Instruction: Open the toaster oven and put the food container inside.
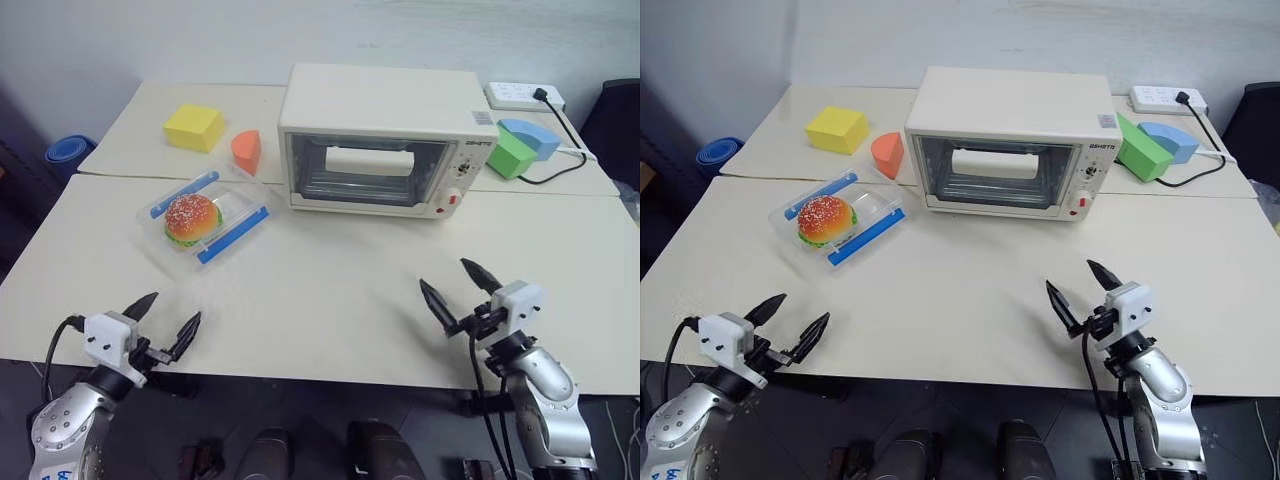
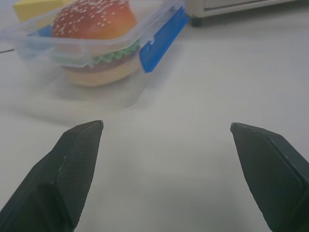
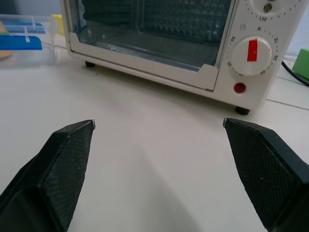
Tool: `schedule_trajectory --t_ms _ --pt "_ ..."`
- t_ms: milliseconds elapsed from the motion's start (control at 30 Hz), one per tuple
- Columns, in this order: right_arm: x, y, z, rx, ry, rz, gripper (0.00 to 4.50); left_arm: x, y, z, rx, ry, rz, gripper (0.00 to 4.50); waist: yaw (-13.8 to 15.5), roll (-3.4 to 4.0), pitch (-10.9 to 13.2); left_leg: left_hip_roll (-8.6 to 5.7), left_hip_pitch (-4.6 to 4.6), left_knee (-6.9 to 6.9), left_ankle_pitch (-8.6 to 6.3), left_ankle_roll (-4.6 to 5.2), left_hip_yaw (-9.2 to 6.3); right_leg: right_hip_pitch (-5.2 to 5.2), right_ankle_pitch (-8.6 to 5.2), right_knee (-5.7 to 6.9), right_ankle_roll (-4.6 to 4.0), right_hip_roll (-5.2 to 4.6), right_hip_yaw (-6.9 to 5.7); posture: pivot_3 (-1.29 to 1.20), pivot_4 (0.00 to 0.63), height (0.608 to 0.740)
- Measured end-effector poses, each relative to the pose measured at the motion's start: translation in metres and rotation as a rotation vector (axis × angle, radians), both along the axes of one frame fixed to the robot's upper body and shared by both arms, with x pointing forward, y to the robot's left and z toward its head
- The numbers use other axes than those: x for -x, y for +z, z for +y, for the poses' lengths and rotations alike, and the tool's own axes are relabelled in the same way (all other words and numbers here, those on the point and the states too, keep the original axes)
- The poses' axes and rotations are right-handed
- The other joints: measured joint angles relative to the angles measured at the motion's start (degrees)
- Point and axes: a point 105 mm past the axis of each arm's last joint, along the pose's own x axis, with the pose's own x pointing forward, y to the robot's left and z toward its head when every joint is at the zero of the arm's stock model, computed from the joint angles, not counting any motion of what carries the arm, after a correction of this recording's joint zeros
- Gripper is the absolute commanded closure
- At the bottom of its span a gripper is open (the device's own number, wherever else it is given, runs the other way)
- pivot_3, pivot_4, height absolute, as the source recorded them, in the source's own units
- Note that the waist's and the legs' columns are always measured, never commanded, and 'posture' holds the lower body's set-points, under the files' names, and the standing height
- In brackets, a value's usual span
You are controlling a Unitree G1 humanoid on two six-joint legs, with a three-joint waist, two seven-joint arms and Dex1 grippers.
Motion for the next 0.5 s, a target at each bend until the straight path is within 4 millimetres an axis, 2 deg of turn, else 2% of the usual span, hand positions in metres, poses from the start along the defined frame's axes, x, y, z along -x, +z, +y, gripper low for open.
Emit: schedule_trajectory --t_ms 100,200,267,400,500 --pt "-0.006 0.005 0.002 -0.018 0.017 -0.013 0.05 0.000 0.002 -0.006 0.004 -0.041 0.020 0.00 -0.5 0.01 0.0 0.02 0.04 -0.01 0.00 0.00 0.07 0.02 0.01 -0.04 0.02 0.01 0.03 0.00 0.150 0.740" --pt "-0.013 0.021 0.012 -0.080 0.104 -0.020 0.05 -0.001 0.012 -0.013 0.064 -0.127 0.030 0.00 -0.9 0.05 0.0 0.08 0.06 -0.01 0.01 -0.01 0.02 -0.01 0.00 0.08 -0.01 0.04 -0.02 0.00 0.150 0.740" --pt "-0.020 0.037 0.023 -0.092 0.186 -0.024 0.05 -0.004 0.031 -0.017 0.098 -0.225 0.012 0.00 -0.8 0.09 0.1 0.09 0.06 0.01 0.02 -0.03 -0.01 -0.04 -0.02 0.16 -0.04 0.03 -0.05 0.00 0.150 0.740" --pt "-0.040 0.079 0.039 -0.051 0.284 -0.063 0.05 -0.016 0.088 -0.027 0.111 -0.409 -0.094 0.00 -0.8 0.15 0.1 0.07 0.04 0.03 0.03 -0.06 -0.02 -0.05 -0.01 0.15 -0.04 0.02 -0.06 0.00 0.150 0.740" --pt "-0.053 0.098 0.043 -0.046 0.302 -0.074 0.05 -0.021 0.110 -0.036 0.115 -0.490 -0.147 0.00 -0.7 0.15 0.1 0.06 0.00 0.00 0.00 -0.10 -0.03 -0.10 -0.02 0.12 -0.04 0.03 -0.08 0.00 0.150 0.740"
